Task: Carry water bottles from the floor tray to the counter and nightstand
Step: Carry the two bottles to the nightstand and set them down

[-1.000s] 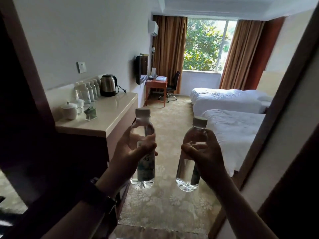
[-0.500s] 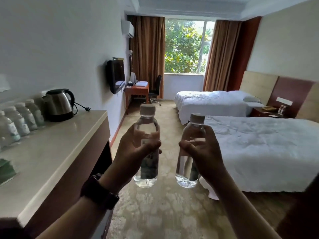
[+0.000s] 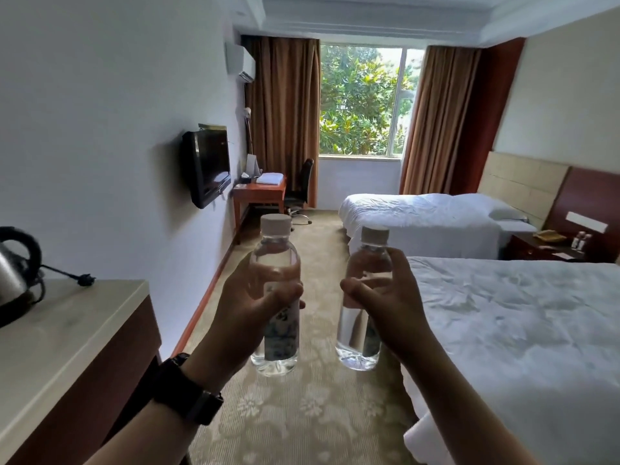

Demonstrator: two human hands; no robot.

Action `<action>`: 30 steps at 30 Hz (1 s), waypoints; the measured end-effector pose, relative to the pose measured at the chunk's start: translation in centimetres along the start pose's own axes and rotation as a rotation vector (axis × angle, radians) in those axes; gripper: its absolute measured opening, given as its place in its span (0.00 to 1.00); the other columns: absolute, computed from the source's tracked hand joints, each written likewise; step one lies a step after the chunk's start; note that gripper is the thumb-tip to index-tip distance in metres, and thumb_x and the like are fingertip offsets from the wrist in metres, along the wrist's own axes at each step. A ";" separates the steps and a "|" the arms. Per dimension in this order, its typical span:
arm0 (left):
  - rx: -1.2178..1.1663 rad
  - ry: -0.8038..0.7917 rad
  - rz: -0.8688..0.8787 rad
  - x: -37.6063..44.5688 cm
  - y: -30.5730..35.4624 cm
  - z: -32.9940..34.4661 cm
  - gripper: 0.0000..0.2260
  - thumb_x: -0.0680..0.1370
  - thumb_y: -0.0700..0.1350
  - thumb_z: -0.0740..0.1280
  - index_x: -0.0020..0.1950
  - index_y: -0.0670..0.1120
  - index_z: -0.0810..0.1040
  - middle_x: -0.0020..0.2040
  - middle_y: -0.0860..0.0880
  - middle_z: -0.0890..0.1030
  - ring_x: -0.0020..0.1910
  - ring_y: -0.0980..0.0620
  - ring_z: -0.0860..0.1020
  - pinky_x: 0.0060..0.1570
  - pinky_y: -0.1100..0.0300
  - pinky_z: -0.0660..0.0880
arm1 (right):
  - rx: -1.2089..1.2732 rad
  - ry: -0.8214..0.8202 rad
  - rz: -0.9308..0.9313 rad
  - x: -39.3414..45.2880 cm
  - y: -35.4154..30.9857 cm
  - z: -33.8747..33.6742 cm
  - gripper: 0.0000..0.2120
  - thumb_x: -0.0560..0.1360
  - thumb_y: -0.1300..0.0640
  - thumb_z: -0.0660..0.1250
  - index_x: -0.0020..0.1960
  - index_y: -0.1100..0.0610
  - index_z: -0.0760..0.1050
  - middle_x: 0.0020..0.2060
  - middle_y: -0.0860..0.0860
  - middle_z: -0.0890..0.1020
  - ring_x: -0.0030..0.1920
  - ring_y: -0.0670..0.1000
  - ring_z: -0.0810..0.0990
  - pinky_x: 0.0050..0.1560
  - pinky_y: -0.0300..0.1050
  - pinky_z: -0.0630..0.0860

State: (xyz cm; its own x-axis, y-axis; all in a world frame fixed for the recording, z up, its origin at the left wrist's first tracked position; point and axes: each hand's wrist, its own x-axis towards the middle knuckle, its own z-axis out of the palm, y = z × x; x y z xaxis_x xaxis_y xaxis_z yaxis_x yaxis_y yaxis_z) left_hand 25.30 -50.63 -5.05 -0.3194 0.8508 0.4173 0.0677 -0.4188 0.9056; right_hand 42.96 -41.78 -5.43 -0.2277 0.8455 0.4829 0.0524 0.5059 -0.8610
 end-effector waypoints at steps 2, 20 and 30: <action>0.009 0.001 0.005 5.3 -3.3 -0.9 0.30 0.62 0.52 0.73 0.62 0.43 0.74 0.46 0.41 0.82 0.40 0.42 0.83 0.40 0.55 0.81 | -0.004 -0.010 0.003 5.0 3.2 1.8 0.26 0.66 0.52 0.77 0.59 0.50 0.70 0.51 0.45 0.79 0.44 0.43 0.83 0.39 0.37 0.81; -0.016 -0.049 -0.003 57.7 -26.1 -4.6 0.24 0.62 0.53 0.73 0.57 0.56 0.77 0.45 0.43 0.83 0.40 0.46 0.84 0.38 0.60 0.81 | 0.018 0.032 0.037 53.2 28.4 14.0 0.22 0.70 0.61 0.76 0.54 0.44 0.69 0.50 0.43 0.78 0.46 0.43 0.81 0.37 0.30 0.78; -0.037 -0.003 0.007 84.5 -41.2 -3.7 0.26 0.62 0.51 0.73 0.60 0.50 0.77 0.45 0.42 0.81 0.40 0.44 0.83 0.39 0.58 0.81 | 0.057 -0.029 -0.023 81.3 44.1 18.3 0.21 0.70 0.63 0.75 0.52 0.45 0.70 0.49 0.44 0.79 0.43 0.36 0.82 0.37 0.34 0.80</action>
State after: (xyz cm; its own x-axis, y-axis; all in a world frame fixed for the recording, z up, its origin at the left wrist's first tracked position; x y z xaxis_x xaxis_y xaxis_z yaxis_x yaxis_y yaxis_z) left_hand -7.99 37.31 -7.43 -0.3160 0.8486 0.4243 0.0348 -0.4365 0.8990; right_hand 9.02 46.12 -7.08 -0.2559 0.8282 0.4985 -0.0088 0.5137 -0.8579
